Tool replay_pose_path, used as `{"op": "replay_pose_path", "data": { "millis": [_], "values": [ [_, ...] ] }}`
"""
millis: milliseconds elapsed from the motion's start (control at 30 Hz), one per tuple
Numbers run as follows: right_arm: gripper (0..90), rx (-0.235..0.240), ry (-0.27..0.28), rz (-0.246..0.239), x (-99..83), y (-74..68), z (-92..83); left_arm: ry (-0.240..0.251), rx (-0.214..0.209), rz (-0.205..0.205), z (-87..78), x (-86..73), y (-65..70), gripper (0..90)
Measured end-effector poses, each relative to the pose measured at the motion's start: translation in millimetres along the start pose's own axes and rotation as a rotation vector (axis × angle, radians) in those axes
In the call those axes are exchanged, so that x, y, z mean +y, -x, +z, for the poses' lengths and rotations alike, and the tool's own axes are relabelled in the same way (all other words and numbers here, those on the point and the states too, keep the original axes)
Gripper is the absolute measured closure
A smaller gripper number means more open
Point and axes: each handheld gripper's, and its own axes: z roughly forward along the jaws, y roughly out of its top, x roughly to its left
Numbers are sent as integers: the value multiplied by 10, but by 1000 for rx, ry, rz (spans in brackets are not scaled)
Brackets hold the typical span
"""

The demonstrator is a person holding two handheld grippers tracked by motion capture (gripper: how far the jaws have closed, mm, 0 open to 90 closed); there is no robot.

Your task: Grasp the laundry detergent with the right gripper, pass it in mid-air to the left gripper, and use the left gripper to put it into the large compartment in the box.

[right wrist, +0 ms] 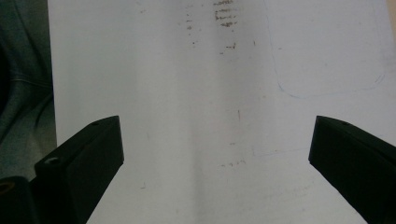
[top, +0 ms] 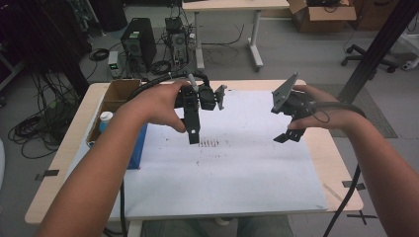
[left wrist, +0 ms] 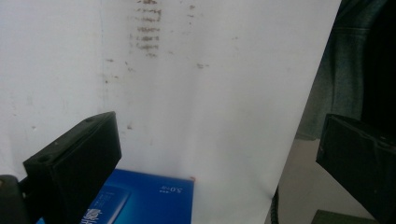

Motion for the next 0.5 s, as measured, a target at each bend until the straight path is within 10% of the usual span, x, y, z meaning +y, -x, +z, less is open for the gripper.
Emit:
{"op": "replay_pose_path", "data": {
  "millis": [500],
  "values": [
    [34,12,-31,-5,15,26,44,-4,-7,11,36,41,-38,2]
  ]
}}
